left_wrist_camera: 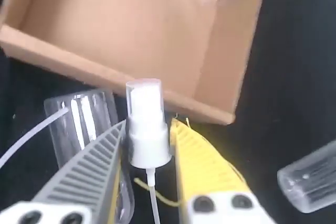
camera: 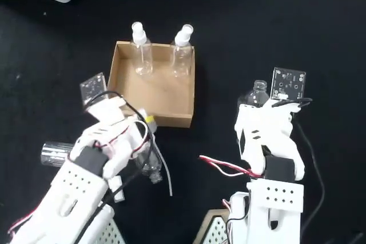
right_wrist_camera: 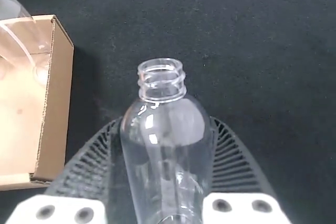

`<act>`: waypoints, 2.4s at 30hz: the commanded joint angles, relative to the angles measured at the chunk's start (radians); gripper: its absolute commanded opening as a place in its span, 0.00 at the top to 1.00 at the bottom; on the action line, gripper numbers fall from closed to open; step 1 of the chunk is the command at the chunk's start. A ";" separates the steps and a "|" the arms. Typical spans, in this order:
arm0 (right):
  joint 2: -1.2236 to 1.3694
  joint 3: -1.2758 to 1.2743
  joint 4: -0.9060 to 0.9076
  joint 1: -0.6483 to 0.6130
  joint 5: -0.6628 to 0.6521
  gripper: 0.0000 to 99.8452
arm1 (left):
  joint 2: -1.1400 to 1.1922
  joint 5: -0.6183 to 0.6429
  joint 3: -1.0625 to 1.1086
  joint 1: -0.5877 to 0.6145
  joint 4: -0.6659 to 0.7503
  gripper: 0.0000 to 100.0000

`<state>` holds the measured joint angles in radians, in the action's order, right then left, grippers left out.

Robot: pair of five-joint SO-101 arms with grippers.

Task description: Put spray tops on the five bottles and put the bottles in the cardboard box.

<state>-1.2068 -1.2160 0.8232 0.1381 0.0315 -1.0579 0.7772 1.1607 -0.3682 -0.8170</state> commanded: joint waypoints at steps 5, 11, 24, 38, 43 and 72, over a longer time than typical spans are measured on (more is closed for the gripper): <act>-0.039 0.025 -0.021 -0.049 -0.002 0.91 | -0.272 -0.003 0.044 0.110 -0.005 0.97; -0.039 0.022 -0.020 -0.103 -0.002 0.91 | -0.431 -0.003 0.081 0.176 -0.005 0.97; -0.039 0.025 0.026 -0.311 0.000 0.91 | -0.704 0.005 0.165 0.325 -0.005 0.97; -0.039 0.013 0.041 -0.460 -0.002 0.91 | -0.767 0.061 0.183 0.444 0.002 0.97; -0.039 -0.004 0.040 -0.516 -0.002 0.91 | -0.767 0.063 0.182 0.444 0.003 0.97; -0.556 -0.252 0.000 -0.568 -0.057 0.91 | -0.767 0.169 0.093 0.535 0.048 0.97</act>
<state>-1.7285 -1.4676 0.8631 -0.4020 -0.0038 -1.8113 0.9306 1.3479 0.1534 -0.7910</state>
